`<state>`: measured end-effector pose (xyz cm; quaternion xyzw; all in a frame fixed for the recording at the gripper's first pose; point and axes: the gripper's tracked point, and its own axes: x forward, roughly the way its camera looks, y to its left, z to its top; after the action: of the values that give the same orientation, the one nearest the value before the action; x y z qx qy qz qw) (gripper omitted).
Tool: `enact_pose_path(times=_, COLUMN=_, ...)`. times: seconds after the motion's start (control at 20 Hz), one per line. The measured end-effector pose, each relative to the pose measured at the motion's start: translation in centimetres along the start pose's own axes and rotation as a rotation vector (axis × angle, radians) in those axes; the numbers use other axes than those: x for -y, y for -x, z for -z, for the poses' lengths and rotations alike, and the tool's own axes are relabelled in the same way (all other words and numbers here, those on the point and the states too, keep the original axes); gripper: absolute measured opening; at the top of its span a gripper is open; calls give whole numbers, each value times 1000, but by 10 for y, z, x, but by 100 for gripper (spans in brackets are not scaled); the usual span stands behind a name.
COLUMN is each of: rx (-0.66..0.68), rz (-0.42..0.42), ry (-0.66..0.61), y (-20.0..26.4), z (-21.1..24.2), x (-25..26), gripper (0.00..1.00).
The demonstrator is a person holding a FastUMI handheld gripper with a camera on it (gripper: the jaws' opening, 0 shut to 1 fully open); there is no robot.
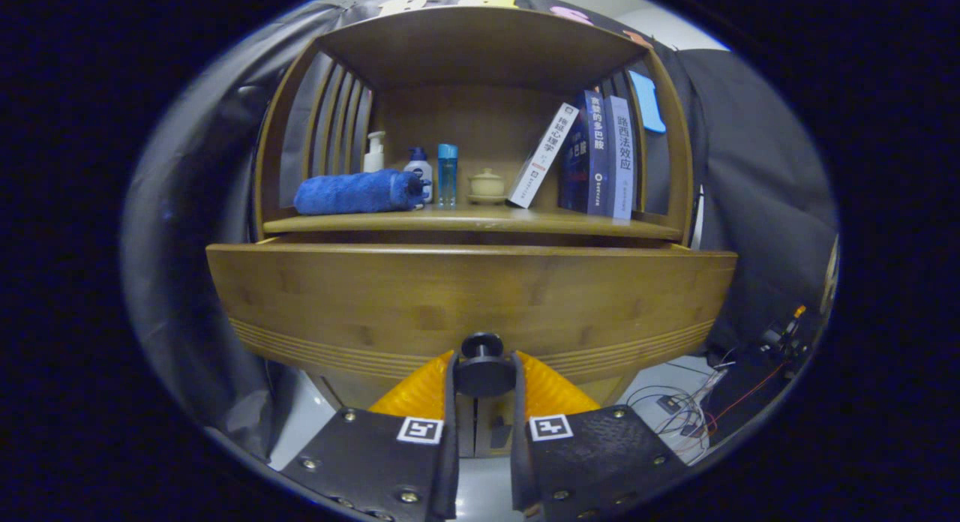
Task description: Pull open the drawer, take out the items inside it, and place them on the countertop above the cabinet.
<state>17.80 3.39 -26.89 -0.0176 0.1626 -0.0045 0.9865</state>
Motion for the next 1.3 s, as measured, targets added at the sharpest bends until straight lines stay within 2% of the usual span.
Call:
enact_pose_path(times=0.35, rx=-28, rz=0, ry=34, y=61, z=18, x=9, gripper=28)
enact_pose_path(times=0.95, rx=-58, rz=-34, ry=78, y=116, z=51, x=16, gripper=28)
enact_pose_path(times=1.1, rx=-87, rz=-39, ry=32, y=119, z=54, x=23, gripper=28)
enact_pose_path(times=1.2, rx=-135, rz=-79, ry=-20, y=123, z=57, x=22, gripper=35)
enact_pose_path(times=1.3, rx=-85, rz=-57, ry=-53, y=135, z=33, x=35, gripper=48)
